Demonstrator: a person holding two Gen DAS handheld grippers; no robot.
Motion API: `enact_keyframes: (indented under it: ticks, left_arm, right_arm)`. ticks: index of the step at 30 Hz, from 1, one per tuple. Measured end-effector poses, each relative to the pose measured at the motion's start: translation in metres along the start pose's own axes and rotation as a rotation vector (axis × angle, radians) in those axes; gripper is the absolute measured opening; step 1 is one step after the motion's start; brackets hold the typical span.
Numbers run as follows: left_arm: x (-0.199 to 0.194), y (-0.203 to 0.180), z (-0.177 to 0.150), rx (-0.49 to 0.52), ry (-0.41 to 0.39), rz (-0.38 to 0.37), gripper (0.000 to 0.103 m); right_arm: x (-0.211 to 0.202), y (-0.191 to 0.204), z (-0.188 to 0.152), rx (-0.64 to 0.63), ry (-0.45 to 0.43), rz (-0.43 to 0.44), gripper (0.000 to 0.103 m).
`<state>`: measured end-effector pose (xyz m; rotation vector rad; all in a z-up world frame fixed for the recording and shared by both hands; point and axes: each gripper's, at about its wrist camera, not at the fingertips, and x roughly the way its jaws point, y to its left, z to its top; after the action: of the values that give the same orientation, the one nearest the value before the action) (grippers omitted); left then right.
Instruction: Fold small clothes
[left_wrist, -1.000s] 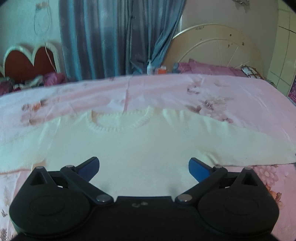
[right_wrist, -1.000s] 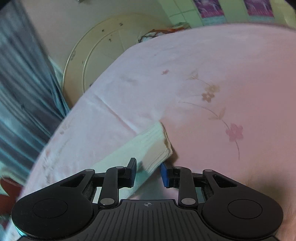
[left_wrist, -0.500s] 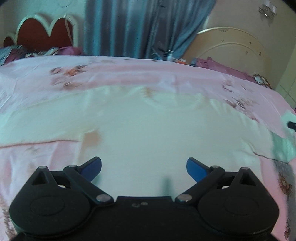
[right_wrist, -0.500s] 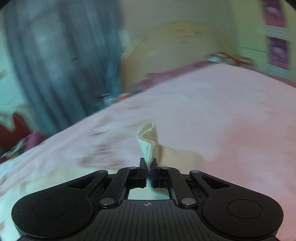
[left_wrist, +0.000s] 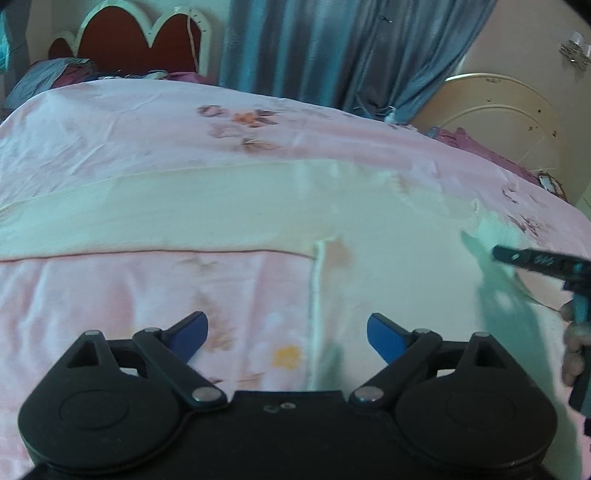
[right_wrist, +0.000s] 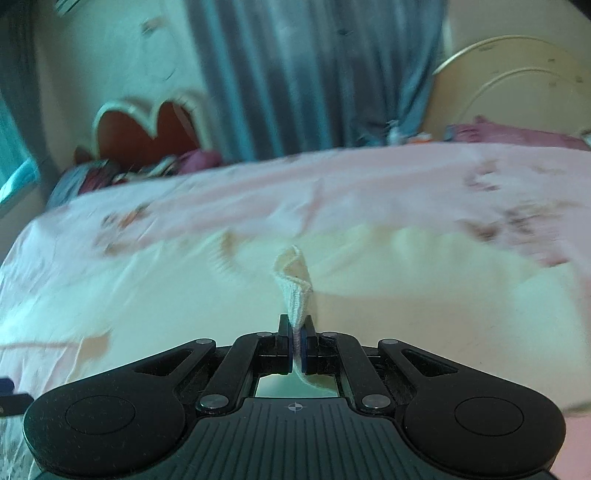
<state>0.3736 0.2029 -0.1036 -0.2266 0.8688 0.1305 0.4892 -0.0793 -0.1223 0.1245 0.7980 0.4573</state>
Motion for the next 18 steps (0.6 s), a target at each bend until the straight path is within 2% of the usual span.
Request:
enact_keyframes:
  ticks: [2, 3, 4, 5, 6, 7, 8, 9, 10, 11, 12, 15, 18]
  left_arm:
    - [-0.002, 0.006, 0.001, -0.004, 0.001, 0.0, 0.093]
    - [-0.002, 0.008, 0.002, -0.002, 0.001, -0.002, 0.092]
    - [-0.002, 0.009, 0.003, -0.001, -0.001, -0.005, 0.091]
    - [-0.002, 0.008, 0.005, -0.003, -0.003, -0.01, 0.09]
    - [-0.001, 0.006, 0.008, -0.009, -0.006, -0.023, 0.088]
    - [0.001, 0.004, 0.01, -0.011, -0.011, -0.04, 0.086]
    - [0.004, 0.0, 0.013, -0.014, -0.015, -0.066, 0.084]
    - [0.009, -0.006, 0.017, -0.014, -0.011, -0.102, 0.079]
    - [0.014, -0.013, 0.021, -0.015, -0.007, -0.143, 0.074]
    - [0.02, -0.022, 0.024, -0.013, -0.005, -0.19, 0.072]
    - [0.028, -0.033, 0.028, -0.007, 0.006, -0.234, 0.067]
    - [0.058, -0.068, 0.039, 0.018, 0.055, -0.346, 0.053]
    - [0.086, -0.099, 0.045, 0.037, 0.098, -0.4, 0.048]
  right_arm:
    - [0.017, 0.008, -0.007, -0.023, 0.056, 0.001, 0.004]
    - [0.019, 0.016, -0.011, -0.058, 0.045, -0.018, 0.01]
    - [0.016, 0.022, -0.014, -0.084, 0.032, -0.008, 0.031]
    - [0.012, 0.025, -0.015, -0.092, 0.018, -0.001, 0.064]
    - [0.005, 0.026, -0.018, -0.098, -0.011, -0.008, 0.073]
    - [-0.002, 0.025, -0.02, -0.106, -0.026, -0.01, 0.074]
    - [-0.008, 0.022, -0.022, -0.1, -0.029, -0.014, 0.072]
    - [-0.015, 0.015, -0.024, -0.078, -0.027, -0.008, 0.065]
    - [-0.02, 0.006, -0.026, -0.043, -0.009, -0.005, 0.04]
    - [-0.025, -0.006, -0.028, -0.002, 0.009, -0.019, 0.021]
    - [-0.031, -0.017, -0.031, 0.03, 0.012, -0.037, 0.017]
    - [-0.056, -0.049, -0.039, 0.126, 0.004, -0.085, 0.015]
    - [-0.073, -0.074, -0.046, 0.17, 0.005, -0.117, 0.015]
